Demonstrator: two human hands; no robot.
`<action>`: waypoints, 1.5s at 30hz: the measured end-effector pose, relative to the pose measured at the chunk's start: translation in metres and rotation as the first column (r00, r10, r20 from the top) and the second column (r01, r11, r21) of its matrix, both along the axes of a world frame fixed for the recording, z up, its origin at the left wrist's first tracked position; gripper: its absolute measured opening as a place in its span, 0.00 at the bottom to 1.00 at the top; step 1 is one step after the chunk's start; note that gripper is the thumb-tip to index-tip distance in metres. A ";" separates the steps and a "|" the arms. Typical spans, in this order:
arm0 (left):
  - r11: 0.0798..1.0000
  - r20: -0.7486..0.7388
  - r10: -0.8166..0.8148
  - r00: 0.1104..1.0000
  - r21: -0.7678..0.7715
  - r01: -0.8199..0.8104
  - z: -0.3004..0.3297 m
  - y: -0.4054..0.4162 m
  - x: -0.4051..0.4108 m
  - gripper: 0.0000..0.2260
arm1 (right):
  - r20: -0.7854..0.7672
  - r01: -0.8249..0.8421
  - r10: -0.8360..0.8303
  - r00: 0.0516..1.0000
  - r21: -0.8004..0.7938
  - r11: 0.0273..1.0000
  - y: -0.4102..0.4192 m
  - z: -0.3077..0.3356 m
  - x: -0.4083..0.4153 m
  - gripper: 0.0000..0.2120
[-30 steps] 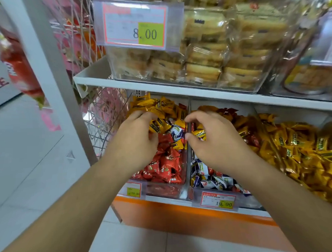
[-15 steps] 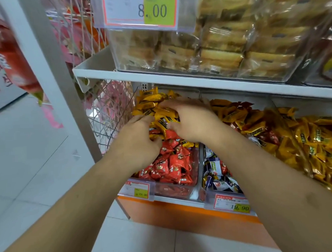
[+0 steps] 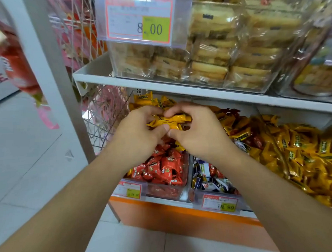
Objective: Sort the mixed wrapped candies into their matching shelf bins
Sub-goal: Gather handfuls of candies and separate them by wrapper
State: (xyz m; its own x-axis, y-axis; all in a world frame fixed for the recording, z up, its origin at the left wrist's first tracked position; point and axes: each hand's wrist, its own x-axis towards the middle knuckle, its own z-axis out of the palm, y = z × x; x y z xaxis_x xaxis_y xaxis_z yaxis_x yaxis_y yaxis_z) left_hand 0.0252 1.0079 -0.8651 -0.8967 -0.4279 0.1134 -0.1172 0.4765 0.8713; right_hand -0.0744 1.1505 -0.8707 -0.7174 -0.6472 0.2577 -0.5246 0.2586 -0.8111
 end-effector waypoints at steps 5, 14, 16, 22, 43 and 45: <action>0.993 0.004 -0.025 1.000 0.119 0.024 0.008 0.010 0.010 0.09 | 0.113 -0.070 0.069 0.991 0.005 0.998 0.030 0.003 0.011 0.23; 0.988 -0.021 -0.027 0.999 0.153 0.030 0.012 0.036 0.013 0.06 | 0.042 0.170 -0.170 0.985 0.015 0.985 0.102 0.010 0.016 0.15; 0.981 -0.009 -0.036 0.999 0.192 0.037 0.013 0.043 0.013 0.05 | -0.002 0.337 -0.337 0.941 0.001 0.941 0.127 0.009 0.005 0.12; 0.985 0.025 -0.048 0.999 0.168 0.043 0.009 0.056 0.008 0.07 | -0.275 0.676 -0.624 0.732 0.180 0.714 0.181 0.012 -0.028 0.15; 0.965 -0.019 -0.145 0.989 0.218 0.146 0.001 0.091 0.000 0.10 | -0.314 0.465 -0.410 0.856 0.122 0.877 0.151 0.004 -0.003 0.09; 0.976 -0.028 -0.133 0.991 0.170 0.136 0.001 0.090 0.001 0.07 | -0.365 0.631 -0.553 0.749 0.139 0.763 0.164 0.001 -0.019 0.11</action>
State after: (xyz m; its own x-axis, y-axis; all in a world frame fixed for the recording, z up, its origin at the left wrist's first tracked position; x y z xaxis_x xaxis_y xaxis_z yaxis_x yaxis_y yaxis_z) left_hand 0.0263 1.0980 -0.8639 -0.9461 -0.3175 0.0638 -0.0473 0.3304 0.9427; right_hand -0.0931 1.3143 -0.8693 -0.8940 -0.1833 0.4089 -0.3930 0.7590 -0.5191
